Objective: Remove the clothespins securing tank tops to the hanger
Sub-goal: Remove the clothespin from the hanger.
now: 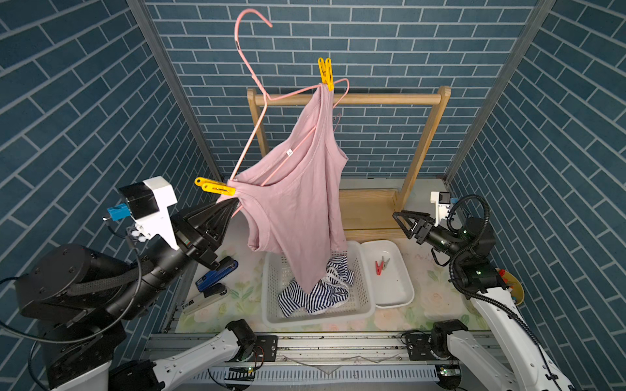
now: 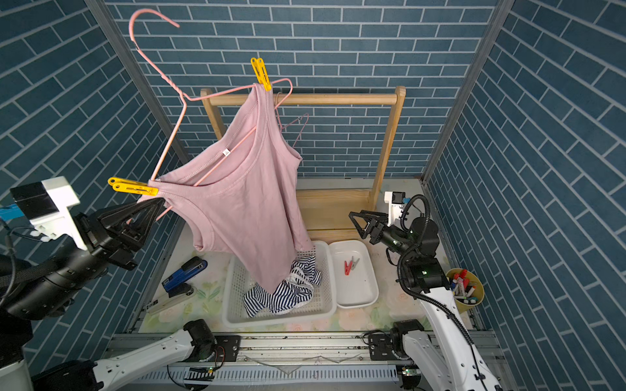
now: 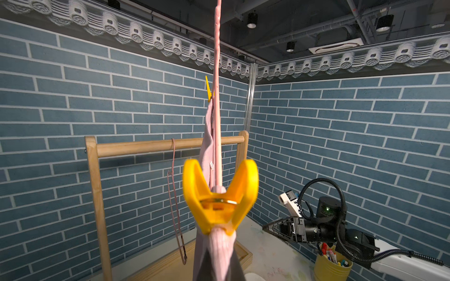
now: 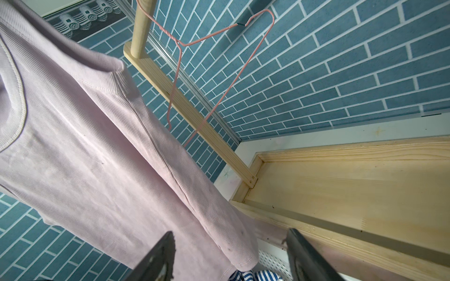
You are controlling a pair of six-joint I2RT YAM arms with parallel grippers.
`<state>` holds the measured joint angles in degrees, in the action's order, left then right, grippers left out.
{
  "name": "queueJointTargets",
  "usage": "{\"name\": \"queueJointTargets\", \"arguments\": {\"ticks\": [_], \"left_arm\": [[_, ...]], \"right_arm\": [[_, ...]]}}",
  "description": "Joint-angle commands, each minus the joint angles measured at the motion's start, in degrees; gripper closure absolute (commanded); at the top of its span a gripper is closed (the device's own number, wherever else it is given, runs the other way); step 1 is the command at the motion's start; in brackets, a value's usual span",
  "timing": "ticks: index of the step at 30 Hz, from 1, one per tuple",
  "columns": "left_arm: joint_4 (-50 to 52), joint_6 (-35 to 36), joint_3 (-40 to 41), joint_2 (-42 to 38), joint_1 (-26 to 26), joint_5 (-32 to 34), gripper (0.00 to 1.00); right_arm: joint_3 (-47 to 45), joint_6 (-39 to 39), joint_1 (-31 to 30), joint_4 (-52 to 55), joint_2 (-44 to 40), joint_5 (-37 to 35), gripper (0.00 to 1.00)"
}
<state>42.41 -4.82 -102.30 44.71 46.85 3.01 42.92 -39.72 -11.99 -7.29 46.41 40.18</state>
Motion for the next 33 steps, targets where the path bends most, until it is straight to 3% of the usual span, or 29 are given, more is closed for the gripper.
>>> {"name": "queueJointTargets", "arguments": {"ticks": [1, 15, 25, 33], "left_arm": [[-3.23, -0.88, 2.84, -3.23, -0.07, -0.98, 1.00], [4.35, -2.46, 6.42, -10.55, -0.03, -4.71, 1.00], [9.02, -2.50, 10.97, -12.04, -0.02, -9.02, 1.00], [8.83, -1.77, 17.46, -13.64, -0.07, -10.44, 1.00]], "right_arm": [[2.72, 1.82, -0.38, -0.73, 1.09, -0.18, 0.28], [15.34, 10.26, -0.58, 9.18, 5.95, 1.19, 0.27], [27.35, 12.27, -0.65, 8.43, 12.53, 8.99, 0.27], [31.36, 14.08, -0.74, 8.22, 13.71, 14.13, 0.24]]}}
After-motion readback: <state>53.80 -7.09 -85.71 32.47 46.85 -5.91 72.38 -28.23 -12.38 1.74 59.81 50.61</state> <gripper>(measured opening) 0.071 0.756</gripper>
